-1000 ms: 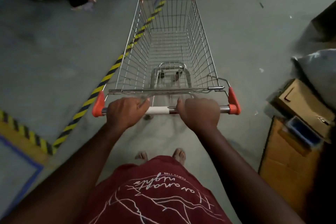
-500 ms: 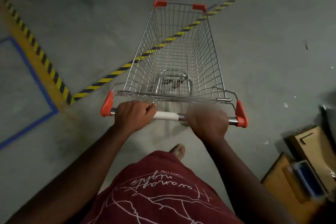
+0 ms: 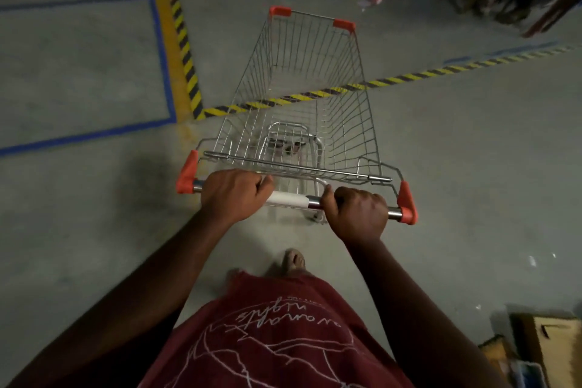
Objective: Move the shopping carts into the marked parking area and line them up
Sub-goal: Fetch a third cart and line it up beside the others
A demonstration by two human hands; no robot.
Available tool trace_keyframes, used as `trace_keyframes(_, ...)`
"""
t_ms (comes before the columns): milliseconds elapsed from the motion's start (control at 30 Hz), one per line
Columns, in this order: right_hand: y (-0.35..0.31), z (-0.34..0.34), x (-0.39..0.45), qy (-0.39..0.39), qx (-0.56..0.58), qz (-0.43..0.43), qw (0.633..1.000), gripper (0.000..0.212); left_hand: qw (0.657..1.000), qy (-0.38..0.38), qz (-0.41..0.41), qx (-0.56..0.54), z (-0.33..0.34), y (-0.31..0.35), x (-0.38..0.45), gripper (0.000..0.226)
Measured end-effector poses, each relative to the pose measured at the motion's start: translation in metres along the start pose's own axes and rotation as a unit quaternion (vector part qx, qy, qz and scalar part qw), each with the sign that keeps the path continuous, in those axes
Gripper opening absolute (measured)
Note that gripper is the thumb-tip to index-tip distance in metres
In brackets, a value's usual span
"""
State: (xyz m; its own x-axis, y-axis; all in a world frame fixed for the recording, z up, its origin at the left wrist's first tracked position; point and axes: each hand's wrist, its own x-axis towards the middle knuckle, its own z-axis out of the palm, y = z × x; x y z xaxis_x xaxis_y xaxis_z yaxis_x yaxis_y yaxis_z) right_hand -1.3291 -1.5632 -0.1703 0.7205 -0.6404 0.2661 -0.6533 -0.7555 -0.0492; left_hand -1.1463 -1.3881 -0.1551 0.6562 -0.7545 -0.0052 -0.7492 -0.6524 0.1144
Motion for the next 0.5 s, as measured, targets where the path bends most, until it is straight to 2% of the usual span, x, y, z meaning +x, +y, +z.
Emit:
trace_keyframes(133, -0.05, 0.003, -0.009, 0.009, 0.024, -0.078, 0.997, 0.058, 0.998, 0.006, -0.07, 0.0, -0.006, -0.047, -0.043, 0.056)
trace_keyframes(233, -0.08, 0.006, -0.01, 0.022, 0.05, -0.139, 0.989, 0.058, 0.994, 0.015, -0.112, -0.006, -0.009, -0.075, -0.072, 0.06)
trace_keyframes(500, -0.139, 0.015, -0.009, 0.031, 0.111, -0.279, 0.953, 0.053, 0.979, 0.049, -0.195, 0.02, -0.01, -0.112, -0.151, 0.066)
